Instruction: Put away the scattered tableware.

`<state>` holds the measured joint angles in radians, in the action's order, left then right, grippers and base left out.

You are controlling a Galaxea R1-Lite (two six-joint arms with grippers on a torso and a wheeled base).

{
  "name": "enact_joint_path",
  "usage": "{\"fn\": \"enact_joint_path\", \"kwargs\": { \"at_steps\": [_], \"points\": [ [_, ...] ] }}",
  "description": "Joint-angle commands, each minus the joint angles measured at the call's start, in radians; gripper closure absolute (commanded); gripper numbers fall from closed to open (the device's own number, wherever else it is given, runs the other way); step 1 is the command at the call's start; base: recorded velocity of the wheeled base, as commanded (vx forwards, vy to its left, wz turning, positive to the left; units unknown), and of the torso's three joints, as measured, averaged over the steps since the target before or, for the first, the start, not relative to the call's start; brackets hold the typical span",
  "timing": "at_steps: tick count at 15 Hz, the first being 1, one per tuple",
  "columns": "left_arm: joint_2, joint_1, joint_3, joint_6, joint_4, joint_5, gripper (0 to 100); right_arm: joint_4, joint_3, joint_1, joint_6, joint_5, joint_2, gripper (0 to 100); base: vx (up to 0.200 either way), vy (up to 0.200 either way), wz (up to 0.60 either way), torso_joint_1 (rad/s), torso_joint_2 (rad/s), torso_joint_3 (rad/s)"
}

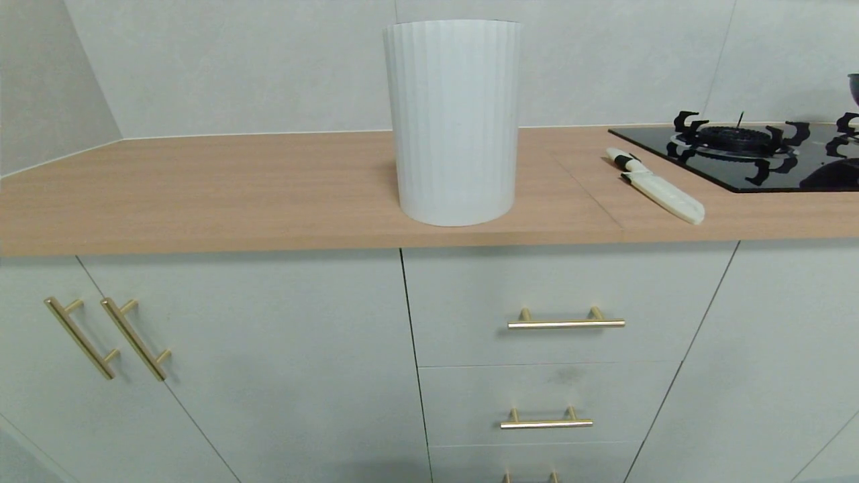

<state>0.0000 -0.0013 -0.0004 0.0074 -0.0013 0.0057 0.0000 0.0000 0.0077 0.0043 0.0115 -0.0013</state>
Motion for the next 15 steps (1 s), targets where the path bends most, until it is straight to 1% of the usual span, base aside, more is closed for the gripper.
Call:
{"fn": "enact_joint_path", "kwargs": {
  "at_steps": [1,4,7,15],
  "points": [
    [0.002,0.0,0.0,0.0,0.0,0.0,0,0.0,0.0,0.0,0.0,0.001,0.001,0,0.0,0.0,0.0,0.0,0.0,0.0],
    [0.002,0.0,0.0,0.0,0.0,0.0,0,0.0,0.0,0.0,0.0,0.001,0.001,0,0.0,0.0,0.0,0.009,-0.06,-0.046],
    [0.002,0.0,0.0,0.0,0.0,0.0,0,0.0,0.0,0.0,0.0,0.001,0.001,0,0.0,0.0,0.0,0.046,-0.23,-0.256],
    [0.002,0.0,0.0,0.0,0.0,0.0,0,0.0,0.0,0.0,0.0,0.001,0.001,0,0.0,0.0,0.0,0.177,-0.49,-0.29]
  ]
}}
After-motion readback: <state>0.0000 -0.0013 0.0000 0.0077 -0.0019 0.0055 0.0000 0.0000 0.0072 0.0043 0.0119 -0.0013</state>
